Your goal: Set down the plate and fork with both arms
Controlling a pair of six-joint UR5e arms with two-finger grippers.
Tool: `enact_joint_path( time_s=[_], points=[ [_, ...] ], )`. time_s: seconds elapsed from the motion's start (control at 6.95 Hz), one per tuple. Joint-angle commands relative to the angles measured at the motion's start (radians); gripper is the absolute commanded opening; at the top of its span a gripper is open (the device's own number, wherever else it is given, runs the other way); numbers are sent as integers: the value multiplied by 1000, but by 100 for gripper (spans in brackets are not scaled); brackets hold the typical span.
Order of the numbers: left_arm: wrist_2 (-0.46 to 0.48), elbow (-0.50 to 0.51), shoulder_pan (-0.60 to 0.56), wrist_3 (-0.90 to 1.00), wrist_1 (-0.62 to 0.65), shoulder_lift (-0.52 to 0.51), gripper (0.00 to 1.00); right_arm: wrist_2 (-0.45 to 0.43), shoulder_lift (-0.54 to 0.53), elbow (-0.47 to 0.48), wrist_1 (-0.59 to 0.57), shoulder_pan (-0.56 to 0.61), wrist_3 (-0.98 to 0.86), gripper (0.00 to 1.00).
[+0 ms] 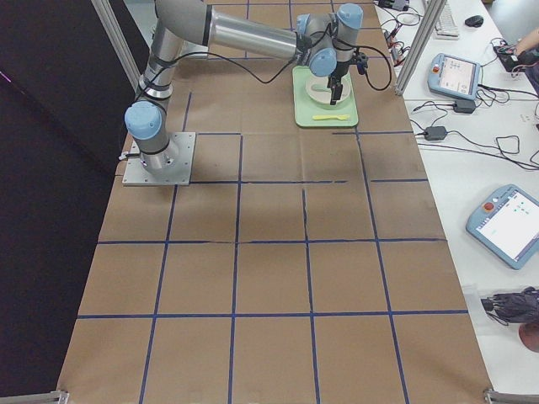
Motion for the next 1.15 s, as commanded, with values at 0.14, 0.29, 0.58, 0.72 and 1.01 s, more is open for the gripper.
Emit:
enact_joint_path(
  time_s=[0.14, 0.29, 0.58, 0.72, 1.01],
  points=[
    [1, 0, 0, 0, 0, 0, 100, -3, -299, 169, 84, -20, -24, 100],
    [1, 0, 0, 1, 0, 0, 100, -11, -329, 187, 93, -20, -24, 100],
    [1, -2, -5, 6, 0, 0, 100, -14, -343, 171, 142, -26, -24, 100],
    [1, -2, -20, 9, 0, 0, 100, -12, -349, 174, 142, -24, -24, 100],
    [1, -3, -35, 13, 3, -2, 100, -11, -351, 177, 141, -23, -24, 100]
  ],
)
